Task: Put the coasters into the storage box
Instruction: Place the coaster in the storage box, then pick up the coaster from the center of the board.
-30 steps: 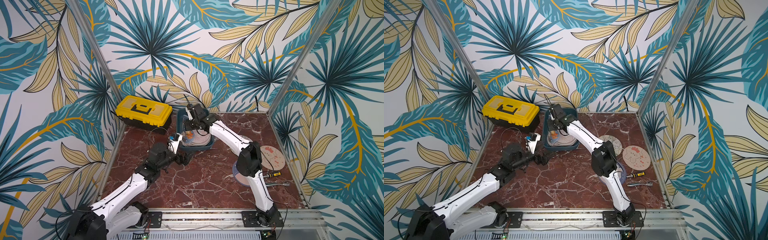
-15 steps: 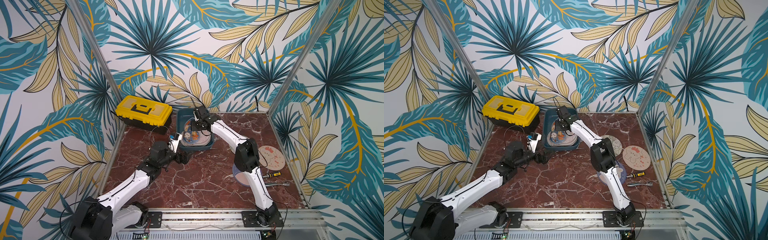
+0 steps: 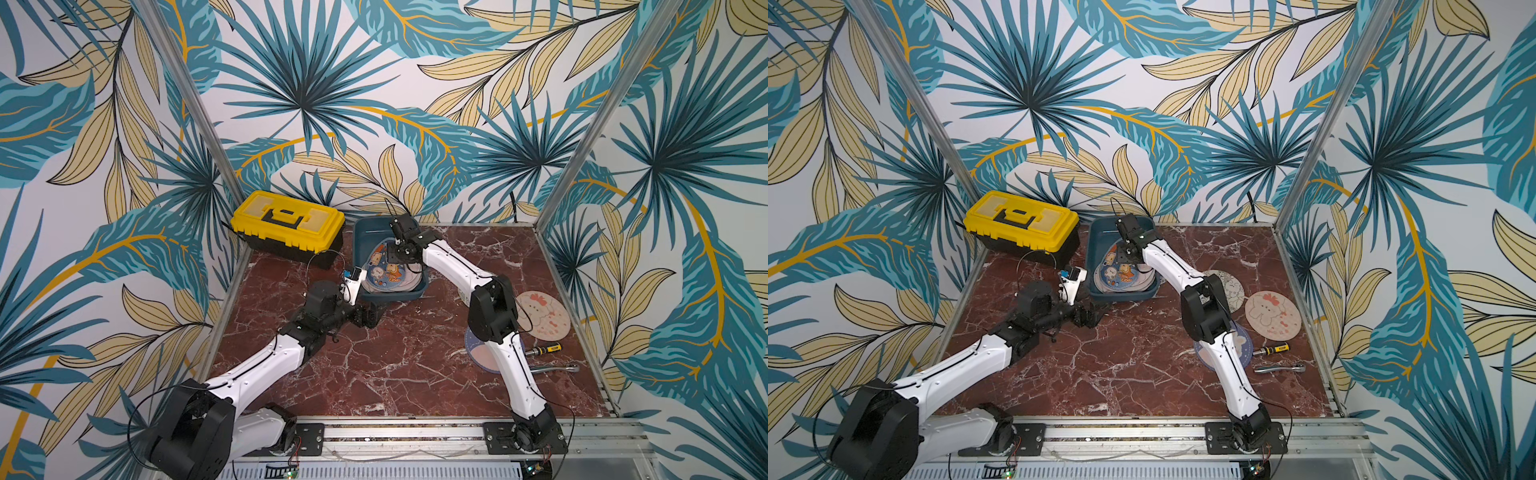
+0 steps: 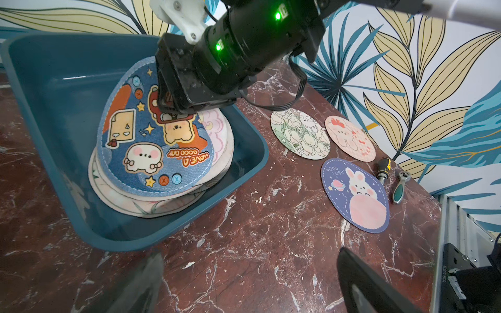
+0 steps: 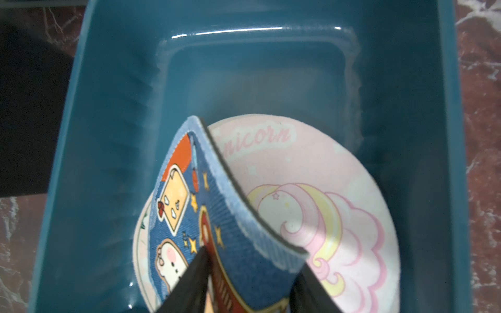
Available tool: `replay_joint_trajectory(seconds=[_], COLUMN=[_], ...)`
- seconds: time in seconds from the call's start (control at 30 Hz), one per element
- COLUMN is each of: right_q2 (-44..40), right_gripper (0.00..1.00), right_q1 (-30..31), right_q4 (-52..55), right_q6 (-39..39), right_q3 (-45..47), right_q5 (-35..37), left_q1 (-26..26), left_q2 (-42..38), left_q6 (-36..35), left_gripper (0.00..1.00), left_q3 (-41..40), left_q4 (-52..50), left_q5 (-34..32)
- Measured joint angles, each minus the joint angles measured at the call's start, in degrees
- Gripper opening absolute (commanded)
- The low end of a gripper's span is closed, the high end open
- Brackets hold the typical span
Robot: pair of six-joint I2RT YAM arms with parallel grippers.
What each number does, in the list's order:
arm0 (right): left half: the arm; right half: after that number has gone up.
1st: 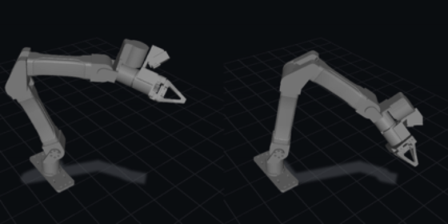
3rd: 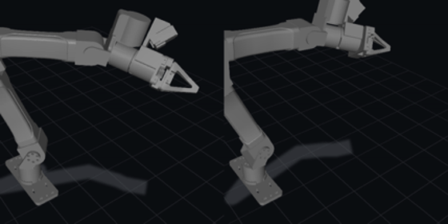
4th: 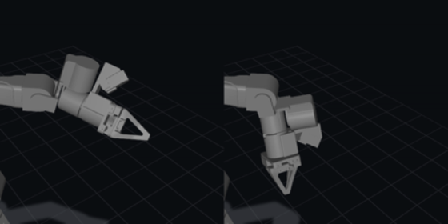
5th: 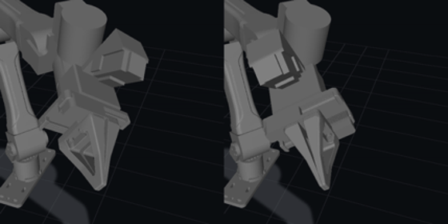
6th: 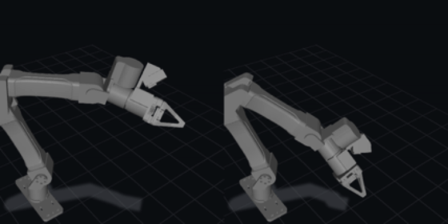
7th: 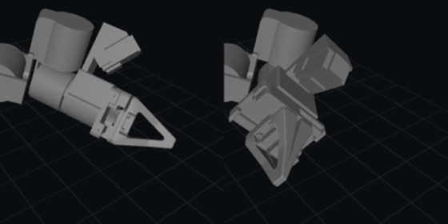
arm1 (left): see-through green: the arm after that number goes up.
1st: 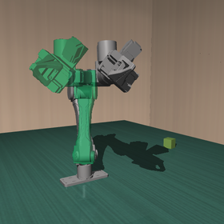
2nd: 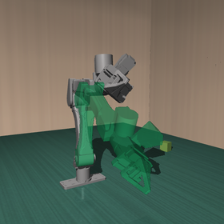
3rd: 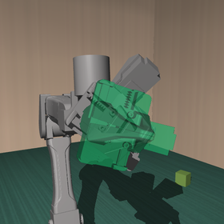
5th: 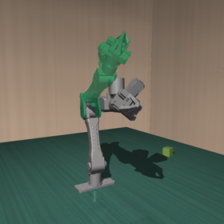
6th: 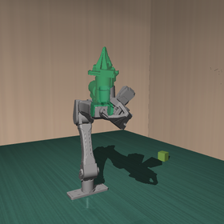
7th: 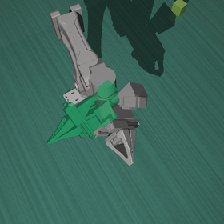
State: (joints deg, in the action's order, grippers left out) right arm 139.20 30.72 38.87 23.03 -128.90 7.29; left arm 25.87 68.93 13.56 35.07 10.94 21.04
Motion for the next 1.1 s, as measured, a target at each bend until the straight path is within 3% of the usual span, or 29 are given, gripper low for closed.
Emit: replay_joint_trajectory(seconds=[0.27, 0.57, 0.87, 1.1], right_q2=[0.00, -2.08, -14.29, -26.32], right_gripper=[0.60, 0.80, 0.81, 0.83], right_q1=[-0.09, -1.14, -3.02, -5.51], right_q4=[0.31, 1.18, 0.33, -1.73], right_q6=[-0.66, -1.86, -2.03, -1.18], right_q3=[0.00, 1.92, 12.55, 26.43], right_q5=[0.17, 1.07, 0.63, 0.37], left_q1=[0.00, -0.07, 1.05, 7.48], left_q2=[0.90, 4.42, 6.38, 11.98], left_q6=[0.59, 2.21, 2.71, 0.74], left_gripper=[0.99, 0.99, 0.98, 0.98], left_q3=[1.77, 4.61, 6.71, 11.10], left_q4=[0.00, 0.22, 0.26, 0.15], left_q5=[0.04, 1.99, 3.21, 2.36])
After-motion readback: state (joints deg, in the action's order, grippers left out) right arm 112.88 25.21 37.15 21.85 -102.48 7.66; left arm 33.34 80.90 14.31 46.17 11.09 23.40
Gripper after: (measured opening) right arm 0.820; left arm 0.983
